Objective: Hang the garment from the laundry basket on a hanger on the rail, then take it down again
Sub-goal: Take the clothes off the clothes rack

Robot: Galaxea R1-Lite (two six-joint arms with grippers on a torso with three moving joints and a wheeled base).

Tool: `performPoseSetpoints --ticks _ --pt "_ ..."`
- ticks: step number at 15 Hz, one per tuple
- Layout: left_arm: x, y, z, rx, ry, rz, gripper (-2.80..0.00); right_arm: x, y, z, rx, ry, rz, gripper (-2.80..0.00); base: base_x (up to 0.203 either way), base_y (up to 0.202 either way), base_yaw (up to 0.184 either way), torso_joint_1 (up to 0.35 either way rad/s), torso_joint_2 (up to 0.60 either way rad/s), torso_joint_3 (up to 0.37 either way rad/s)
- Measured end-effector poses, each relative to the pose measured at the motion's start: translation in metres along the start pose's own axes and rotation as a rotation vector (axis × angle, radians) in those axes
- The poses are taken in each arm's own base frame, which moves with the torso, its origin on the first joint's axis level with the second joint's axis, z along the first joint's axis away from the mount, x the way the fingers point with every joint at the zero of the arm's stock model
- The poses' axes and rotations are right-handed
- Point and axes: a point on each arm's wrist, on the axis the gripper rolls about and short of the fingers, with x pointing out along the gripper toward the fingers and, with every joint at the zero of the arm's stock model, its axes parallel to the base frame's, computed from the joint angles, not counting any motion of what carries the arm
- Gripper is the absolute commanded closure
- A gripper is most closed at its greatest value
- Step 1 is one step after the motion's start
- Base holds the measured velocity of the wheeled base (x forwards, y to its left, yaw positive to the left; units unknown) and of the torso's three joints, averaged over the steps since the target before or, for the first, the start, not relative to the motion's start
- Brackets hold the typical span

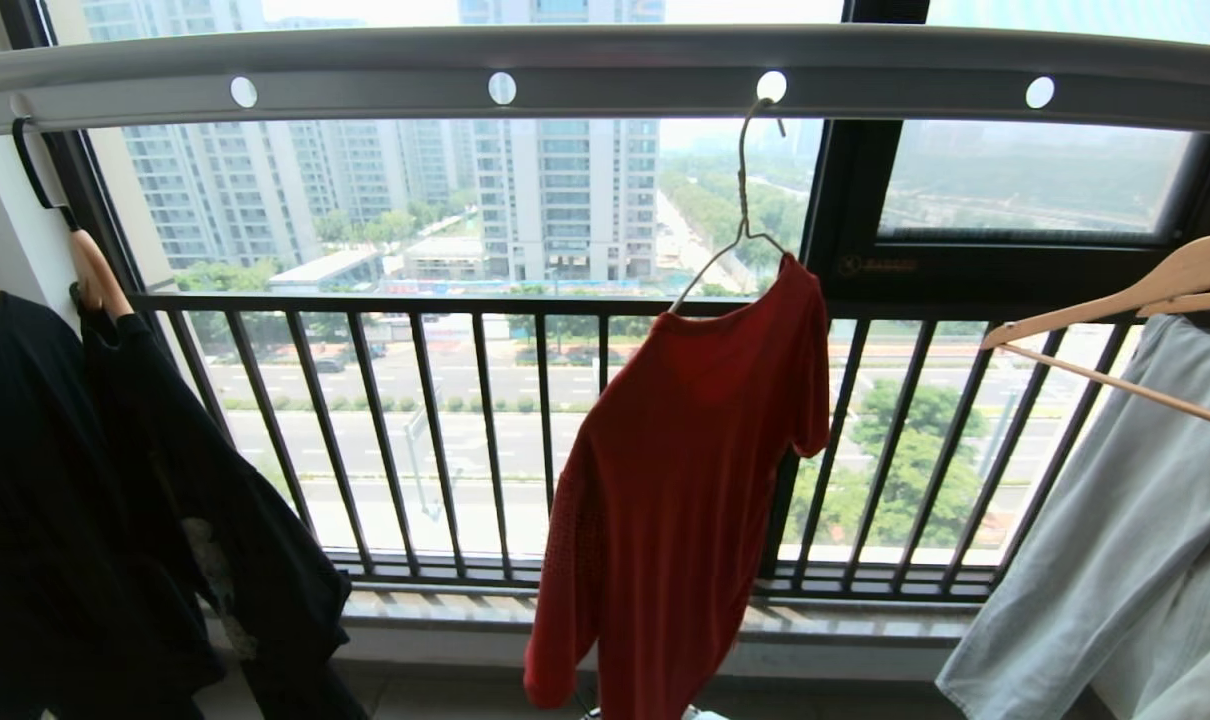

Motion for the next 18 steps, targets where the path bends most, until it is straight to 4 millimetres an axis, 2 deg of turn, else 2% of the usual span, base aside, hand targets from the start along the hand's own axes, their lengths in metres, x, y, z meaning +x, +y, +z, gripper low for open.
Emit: performPoseSetpoints --ticks 4,6,15,18 --pt "0.000 0.000 0.000 0.000 -0.001 0.000 0.00 0.015 -0.003 0.038 0.000 0.007 0.003 0.00 0.000 0.000 0.000 0.000 0.00 0.000" --pt "0.000 0.000 0.000 0.000 0.000 0.000 0.00 0.022 -0.004 0.051 0.001 0.013 0.003 0.00 0.000 0.000 0.000 0.000 0.00 0.000" --pt "0.000 0.000 0.000 -0.001 0.001 0.000 0.00 0.059 -0.007 0.081 0.014 0.105 0.091 0.00 0.000 0.000 0.000 0.000 0.00 0.000" --pt "0.000 0.000 0.000 0.000 0.000 0.000 0.00 0.074 -0.007 0.099 0.018 0.109 0.162 0.00 0.000 0.000 0.000 0.000 0.00 0.000"
